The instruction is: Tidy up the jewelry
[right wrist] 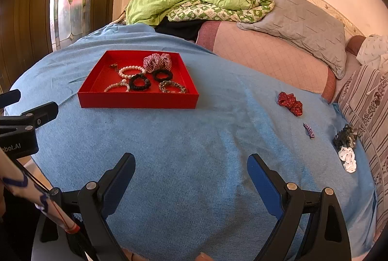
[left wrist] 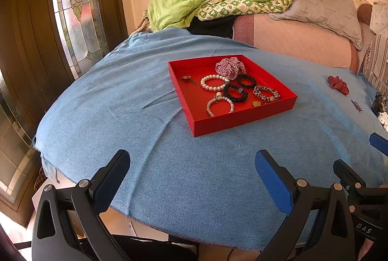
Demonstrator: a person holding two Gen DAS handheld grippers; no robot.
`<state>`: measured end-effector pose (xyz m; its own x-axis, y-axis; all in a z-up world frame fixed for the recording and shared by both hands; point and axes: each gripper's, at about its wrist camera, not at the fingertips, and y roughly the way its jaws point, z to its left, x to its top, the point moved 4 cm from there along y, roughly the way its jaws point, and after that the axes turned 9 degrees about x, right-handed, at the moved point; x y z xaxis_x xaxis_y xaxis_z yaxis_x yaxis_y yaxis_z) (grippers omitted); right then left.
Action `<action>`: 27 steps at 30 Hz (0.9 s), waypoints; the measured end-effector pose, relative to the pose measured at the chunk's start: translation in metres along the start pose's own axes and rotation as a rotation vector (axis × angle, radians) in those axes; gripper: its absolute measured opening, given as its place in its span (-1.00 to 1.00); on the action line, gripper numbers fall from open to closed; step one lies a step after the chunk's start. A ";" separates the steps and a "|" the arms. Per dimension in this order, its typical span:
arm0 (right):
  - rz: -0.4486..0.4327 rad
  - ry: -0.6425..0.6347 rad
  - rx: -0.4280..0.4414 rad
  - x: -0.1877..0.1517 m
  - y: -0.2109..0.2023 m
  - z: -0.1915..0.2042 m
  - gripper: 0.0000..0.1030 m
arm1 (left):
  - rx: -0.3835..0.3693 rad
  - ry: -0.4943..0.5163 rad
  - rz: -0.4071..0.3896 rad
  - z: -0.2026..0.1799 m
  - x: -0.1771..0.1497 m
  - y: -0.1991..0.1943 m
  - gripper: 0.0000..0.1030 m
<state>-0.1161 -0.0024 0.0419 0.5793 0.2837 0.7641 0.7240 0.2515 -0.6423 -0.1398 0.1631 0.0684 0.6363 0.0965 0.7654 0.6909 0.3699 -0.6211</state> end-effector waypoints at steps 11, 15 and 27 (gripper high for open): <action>0.000 0.000 0.000 0.000 0.000 0.000 0.85 | 0.001 0.001 0.001 0.000 0.000 0.000 0.99; 0.000 0.000 0.000 0.000 0.000 0.000 0.85 | 0.001 -0.001 0.001 0.000 0.000 0.001 0.99; 0.001 -0.002 0.001 -0.001 0.001 0.000 0.85 | 0.004 0.000 0.002 0.001 -0.001 0.002 0.99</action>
<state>-0.1158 -0.0027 0.0411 0.5793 0.2859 0.7633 0.7229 0.2522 -0.6432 -0.1396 0.1649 0.0669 0.6376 0.0972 0.7642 0.6885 0.3734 -0.6218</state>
